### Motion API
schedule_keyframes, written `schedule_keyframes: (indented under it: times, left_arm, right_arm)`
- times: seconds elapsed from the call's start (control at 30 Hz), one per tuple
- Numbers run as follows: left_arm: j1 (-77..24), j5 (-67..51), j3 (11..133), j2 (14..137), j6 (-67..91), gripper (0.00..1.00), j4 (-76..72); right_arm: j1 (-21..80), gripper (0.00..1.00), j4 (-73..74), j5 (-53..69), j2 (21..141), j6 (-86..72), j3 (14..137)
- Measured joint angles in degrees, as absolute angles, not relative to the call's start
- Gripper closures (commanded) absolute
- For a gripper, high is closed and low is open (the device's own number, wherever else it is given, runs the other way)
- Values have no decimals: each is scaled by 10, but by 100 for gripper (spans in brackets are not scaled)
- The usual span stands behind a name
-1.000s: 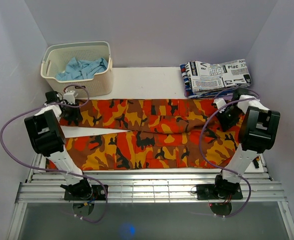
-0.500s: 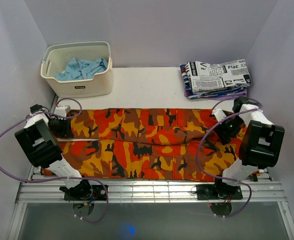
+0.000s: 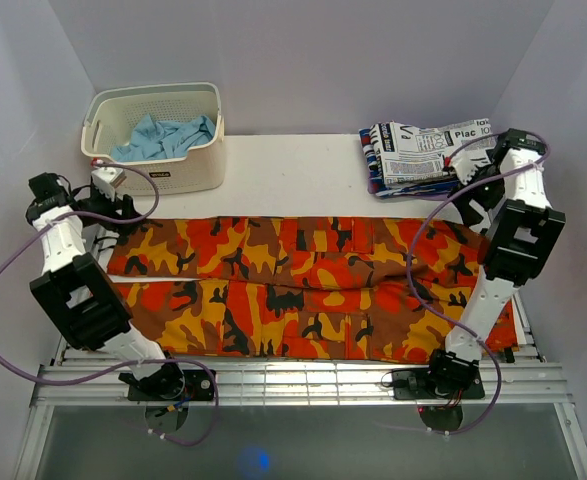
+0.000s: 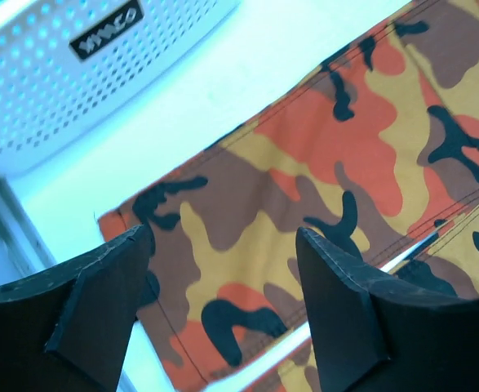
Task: Fold and stack the trousers
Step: Flatten the trousers out, then fold the trousers
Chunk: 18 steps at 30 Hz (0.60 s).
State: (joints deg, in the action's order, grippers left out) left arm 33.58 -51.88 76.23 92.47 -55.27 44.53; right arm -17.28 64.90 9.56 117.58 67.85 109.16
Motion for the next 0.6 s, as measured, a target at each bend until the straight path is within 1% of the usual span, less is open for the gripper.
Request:
schedule_keyframes:
  times: [0.03, 0.17, 0.23, 0.27, 0.3, 0.33, 0.37, 0.47, 0.5, 0.6]
  left_arm:
    - [335, -531, 762, 928, -558, 14, 440]
    - [335, -565, 785, 965, -569, 12, 435]
    - [335, -573, 804, 991, -578, 12, 435]
    - [335, -575, 810, 1000, -585, 13, 435]
    - [335, -575, 813, 1007, -592, 13, 435]
    - [335, -575, 816, 1011, -602, 14, 437]
    - [335, -575, 820, 1017, -614, 16, 440]
    - [335, -570, 852, 1045, -677, 19, 471]
    - [335, -566, 865, 1055, -700, 21, 484]
    - [330, -545, 923, 1105, -773, 23, 521]
  right_arm:
    - [-174, 12, 652, 91, 1202, 681, 1097]
    - [-176, 12, 667, 80, 1270, 689, 1097]
    - [-176, 17, 669, 79, 1286, 693, 1088]
    - [-176, 21, 670, 79, 1287, 694, 1078]
    - [-176, 35, 671, 79, 1287, 696, 1067]
    - [-175, 43, 671, 79, 1287, 697, 1057]
    - [-174, 60, 669, 78, 1287, 698, 1046]
    - [-168, 81, 655, 72, 1270, 702, 1011]
    - [-166, 92, 642, 69, 1259, 704, 991]
    - [-159, 92, 595, 56, 1214, 719, 926]
